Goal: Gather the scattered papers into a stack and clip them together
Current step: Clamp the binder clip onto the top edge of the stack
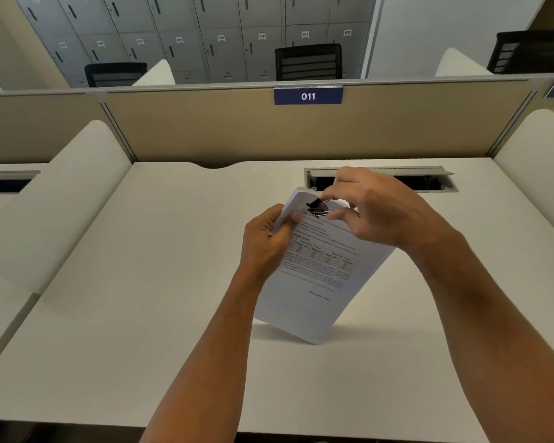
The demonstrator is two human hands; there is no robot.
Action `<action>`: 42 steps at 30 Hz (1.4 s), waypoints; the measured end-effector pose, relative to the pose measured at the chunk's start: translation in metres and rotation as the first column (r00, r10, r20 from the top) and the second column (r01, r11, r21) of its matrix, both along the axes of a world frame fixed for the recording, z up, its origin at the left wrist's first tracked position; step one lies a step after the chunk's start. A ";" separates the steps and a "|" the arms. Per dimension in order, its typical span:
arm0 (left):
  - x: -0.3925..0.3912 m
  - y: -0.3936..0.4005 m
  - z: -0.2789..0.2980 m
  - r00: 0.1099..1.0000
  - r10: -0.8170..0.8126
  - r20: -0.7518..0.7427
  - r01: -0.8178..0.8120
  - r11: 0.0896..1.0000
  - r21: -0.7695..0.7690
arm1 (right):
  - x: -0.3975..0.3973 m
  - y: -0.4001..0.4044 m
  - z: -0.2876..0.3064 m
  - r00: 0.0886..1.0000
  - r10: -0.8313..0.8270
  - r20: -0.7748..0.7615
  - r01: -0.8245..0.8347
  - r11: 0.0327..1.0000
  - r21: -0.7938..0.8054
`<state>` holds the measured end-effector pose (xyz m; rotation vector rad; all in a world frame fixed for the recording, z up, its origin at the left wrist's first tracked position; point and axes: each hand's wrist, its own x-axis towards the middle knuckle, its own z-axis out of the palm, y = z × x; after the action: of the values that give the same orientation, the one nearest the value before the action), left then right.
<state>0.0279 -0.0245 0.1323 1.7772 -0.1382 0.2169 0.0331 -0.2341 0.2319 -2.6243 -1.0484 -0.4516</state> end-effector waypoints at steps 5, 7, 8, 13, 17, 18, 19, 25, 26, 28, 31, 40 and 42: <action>-0.002 -0.001 0.000 1.000 -0.006 -0.007 0.006 0.999 -0.037 | -0.002 0.005 0.009 0.995 -0.095 0.018 0.086 0.959 0.269; -0.006 -0.005 0.002 1.000 0.012 -0.024 -0.013 0.997 -0.075 | -0.002 0.015 0.015 0.986 -0.148 -0.076 0.166 0.854 0.494; -0.008 -0.008 0.004 0.999 0.024 -0.028 -0.027 0.994 -0.110 | -0.002 0.022 0.017 0.978 -0.167 -0.122 0.207 0.815 0.541; -0.016 -0.006 0.001 0.998 0.014 -0.061 -0.033 0.943 -0.332 | 0.002 0.051 0.013 0.928 -0.366 0.063 0.310 0.857 0.411; -0.027 0.002 -0.017 0.992 0.017 -0.122 -0.063 0.924 -0.378 | -0.002 0.062 -0.009 0.929 -0.348 0.124 0.301 0.908 0.292; -0.029 0.003 -0.019 0.991 0.022 -0.133 -0.072 0.921 -0.383 | -0.004 0.062 -0.016 0.936 -0.340 0.095 0.299 0.907 0.297; -0.029 0.004 -0.020 0.991 0.026 -0.133 -0.075 0.922 -0.379 | -0.004 0.063 -0.021 0.940 -0.333 0.079 0.293 0.902 0.318; -0.025 0.001 -0.015 0.989 0.035 -0.147 -0.083 0.939 -0.334 | 0.001 0.057 -0.014 0.966 -0.258 0.022 0.229 0.891 0.392; -0.024 0.001 -0.016 0.988 0.034 -0.151 -0.085 0.933 -0.350 | 0.001 0.054 -0.010 0.973 -0.229 0.001 0.211 0.899 0.384; -0.023 0.001 -0.017 0.988 0.026 -0.150 -0.081 0.924 -0.373 | 0.000 0.048 0.001 0.989 -0.149 -0.019 0.146 0.926 0.349; -0.021 0.001 -0.018 0.989 0.038 -0.142 -0.090 0.922 -0.378 | -0.001 0.041 0.016 0.996 -0.050 -0.070 0.067 0.964 0.259; -0.020 -0.001 -0.016 0.985 0.060 -0.160 -0.120 0.909 -0.400 | 0.009 0.050 0.041 0.990 0.022 -0.136 -0.034 0.996 -0.084; -0.020 -0.001 -0.015 0.983 0.074 -0.169 -0.136 0.911 -0.389 | 0.011 0.054 0.047 0.990 0.017 -0.138 -0.039 0.986 -0.162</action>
<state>0.0077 -0.0255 0.1170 1.3865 0.1071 0.1730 0.0444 -0.1797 0.2790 -2.7334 -1.1198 -0.1831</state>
